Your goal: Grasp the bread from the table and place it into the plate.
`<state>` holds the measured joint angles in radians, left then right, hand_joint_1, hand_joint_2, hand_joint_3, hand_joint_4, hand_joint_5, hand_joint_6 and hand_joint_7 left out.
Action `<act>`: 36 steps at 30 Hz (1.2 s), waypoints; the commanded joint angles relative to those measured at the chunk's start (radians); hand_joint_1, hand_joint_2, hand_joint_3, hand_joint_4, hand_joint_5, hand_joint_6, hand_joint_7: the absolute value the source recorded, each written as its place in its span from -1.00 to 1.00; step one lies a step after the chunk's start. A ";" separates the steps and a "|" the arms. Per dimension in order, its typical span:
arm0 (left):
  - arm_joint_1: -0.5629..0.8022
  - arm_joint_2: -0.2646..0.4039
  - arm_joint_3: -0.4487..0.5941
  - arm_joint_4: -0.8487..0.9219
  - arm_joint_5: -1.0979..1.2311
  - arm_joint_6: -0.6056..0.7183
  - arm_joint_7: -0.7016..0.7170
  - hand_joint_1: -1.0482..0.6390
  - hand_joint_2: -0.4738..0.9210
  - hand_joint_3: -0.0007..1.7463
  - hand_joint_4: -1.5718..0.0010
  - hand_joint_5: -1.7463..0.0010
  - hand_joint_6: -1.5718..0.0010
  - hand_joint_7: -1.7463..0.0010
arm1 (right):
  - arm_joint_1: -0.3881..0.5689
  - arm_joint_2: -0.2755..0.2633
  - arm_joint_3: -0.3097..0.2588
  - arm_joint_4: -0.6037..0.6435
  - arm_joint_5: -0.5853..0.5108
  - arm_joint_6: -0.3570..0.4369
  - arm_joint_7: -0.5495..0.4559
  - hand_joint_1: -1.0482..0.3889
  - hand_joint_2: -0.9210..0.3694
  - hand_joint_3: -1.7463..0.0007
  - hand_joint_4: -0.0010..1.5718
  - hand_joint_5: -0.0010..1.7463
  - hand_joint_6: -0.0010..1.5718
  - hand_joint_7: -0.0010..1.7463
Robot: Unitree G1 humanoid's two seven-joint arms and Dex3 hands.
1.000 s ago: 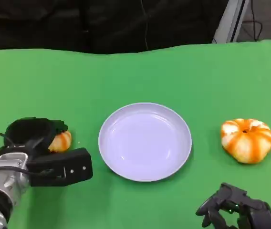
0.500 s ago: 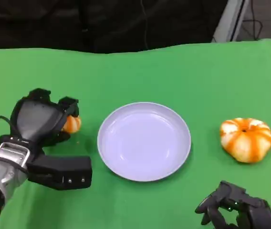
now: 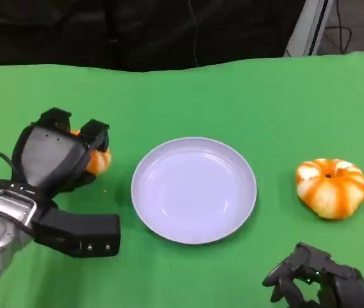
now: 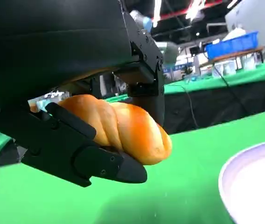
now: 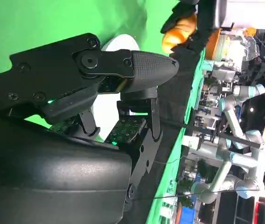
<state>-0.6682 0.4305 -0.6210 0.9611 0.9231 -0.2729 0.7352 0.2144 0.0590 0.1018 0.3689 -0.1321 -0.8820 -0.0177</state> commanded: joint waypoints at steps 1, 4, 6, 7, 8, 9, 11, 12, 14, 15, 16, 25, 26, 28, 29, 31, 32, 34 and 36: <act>0.018 0.024 0.007 -0.015 0.005 0.003 0.013 -0.01 0.77 -0.57 -0.05 -1.00 0.03 -0.57 | 0.004 -0.011 -0.004 0.004 0.014 -0.010 0.001 -0.49 -0.98 0.47 0.08 0.77 0.15 0.37; 0.019 0.024 0.009 -0.016 0.006 0.004 0.013 -0.01 0.77 -0.56 -0.05 -1.00 0.02 -0.56 | 0.004 -0.011 -0.004 0.004 0.014 -0.010 0.001 -0.49 -0.98 0.46 0.08 0.77 0.15 0.37; 0.019 0.024 0.009 -0.017 0.007 0.003 0.013 -0.01 0.77 -0.56 -0.05 -1.00 0.02 -0.56 | 0.004 -0.011 -0.004 0.004 0.014 -0.010 0.001 -0.49 -0.97 0.46 0.08 0.77 0.15 0.37; 0.019 0.024 0.009 -0.017 0.007 0.003 0.013 -0.01 0.76 -0.56 -0.05 -1.00 0.02 -0.56 | 0.004 -0.011 -0.004 0.004 0.014 -0.010 0.001 -0.49 -0.97 0.46 0.08 0.77 0.15 0.37; 0.039 0.034 0.020 -0.085 0.000 -0.023 0.026 -0.01 0.75 -0.53 -0.06 -1.00 0.05 -0.65 | 0.004 -0.011 -0.004 0.004 0.012 -0.010 0.000 -0.49 -0.97 0.45 0.08 0.77 0.15 0.37; 0.055 0.042 0.029 -0.140 -0.004 -0.042 0.035 0.00 0.59 -0.27 -0.08 -1.00 0.12 -0.82 | 0.003 -0.011 -0.004 0.004 0.011 -0.010 -0.001 -0.49 -0.97 0.45 0.08 0.77 0.15 0.38; 0.079 0.053 0.045 -0.209 -0.007 -0.059 0.035 0.01 0.35 0.09 -0.09 -1.00 0.18 -0.96 | 0.003 -0.011 -0.005 0.005 0.009 -0.010 -0.002 -0.49 -0.96 0.45 0.08 0.78 0.15 0.38; 0.085 0.055 0.050 -0.220 -0.005 -0.058 0.030 0.01 0.32 0.14 -0.10 -1.00 0.19 -0.98 | 0.003 -0.011 -0.005 0.005 0.009 -0.010 -0.002 -0.49 -0.96 0.44 0.08 0.78 0.15 0.38; 0.094 0.057 0.058 -0.236 -0.002 -0.056 0.021 0.01 0.29 0.19 -0.10 -1.00 0.20 -1.00 | 0.003 -0.011 -0.004 0.005 0.009 -0.010 -0.002 -0.49 -0.96 0.44 0.08 0.78 0.15 0.38; 0.096 0.057 0.061 -0.241 0.000 -0.055 0.018 0.01 0.29 0.19 -0.10 -1.00 0.20 -1.00 | 0.003 -0.011 -0.004 0.005 0.009 -0.010 -0.002 -0.49 -0.95 0.44 0.08 0.78 0.15 0.38; 0.098 0.057 0.064 -0.244 0.001 -0.055 0.015 0.01 0.28 0.20 -0.10 -1.00 0.20 -1.00 | 0.003 -0.011 -0.004 0.005 0.009 -0.010 -0.002 -0.49 -0.95 0.43 0.08 0.78 0.15 0.38; 0.147 0.011 0.114 -0.402 -0.073 -0.118 -0.044 0.04 0.16 0.45 -0.17 -1.00 0.12 -1.00 | 0.000 -0.010 -0.001 0.013 0.021 -0.020 0.006 -0.48 -0.94 0.42 0.07 0.78 0.14 0.37; 0.153 0.003 0.119 -0.421 -0.080 -0.126 -0.051 0.05 0.15 0.51 -0.18 -1.00 0.10 -1.00 | -0.001 -0.009 -0.001 0.014 0.022 -0.021 0.006 -0.48 -0.94 0.43 0.07 0.78 0.14 0.36; 0.159 -0.007 0.125 -0.442 -0.083 -0.136 -0.061 0.06 0.13 0.56 -0.19 -1.00 0.10 -1.00 | 0.001 -0.009 0.000 0.009 0.023 -0.016 0.007 -0.48 -0.95 0.43 0.08 0.78 0.15 0.36; 0.160 -0.014 0.126 -0.445 -0.083 -0.143 -0.063 0.07 0.13 0.57 -0.19 -1.00 0.10 -1.00 | 0.001 -0.009 -0.001 0.009 0.022 -0.017 0.007 -0.49 -0.95 0.43 0.08 0.77 0.15 0.36; 0.161 -0.023 0.132 -0.447 -0.081 -0.152 -0.067 0.09 0.12 0.58 -0.19 -1.00 0.10 -1.00 | 0.001 -0.009 -0.001 0.010 0.021 -0.019 0.008 -0.48 -0.96 0.43 0.07 0.77 0.15 0.36; 0.162 -0.026 0.134 -0.447 -0.080 -0.155 -0.069 0.10 0.12 0.59 -0.19 -1.00 0.10 -1.00 | 0.000 -0.009 -0.001 0.010 0.021 -0.019 0.008 -0.48 -0.96 0.43 0.07 0.77 0.15 0.36; 0.159 -0.040 0.135 -0.448 -0.082 -0.163 -0.073 0.10 0.11 0.59 -0.19 -1.00 0.10 -1.00 | 0.002 -0.008 0.000 0.005 0.021 -0.012 0.009 -0.49 -0.95 0.43 0.07 0.77 0.15 0.36; 0.156 -0.055 0.135 -0.447 -0.087 -0.171 -0.083 0.10 0.11 0.59 -0.20 -1.00 0.09 -1.00 | 0.002 -0.008 -0.001 0.002 0.019 -0.010 0.008 -0.49 -0.95 0.43 0.07 0.77 0.15 0.36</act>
<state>-0.5181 0.3838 -0.4988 0.5236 0.8493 -0.4347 0.6715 0.2103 0.0600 0.1044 0.3777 -0.1251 -0.8858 -0.0088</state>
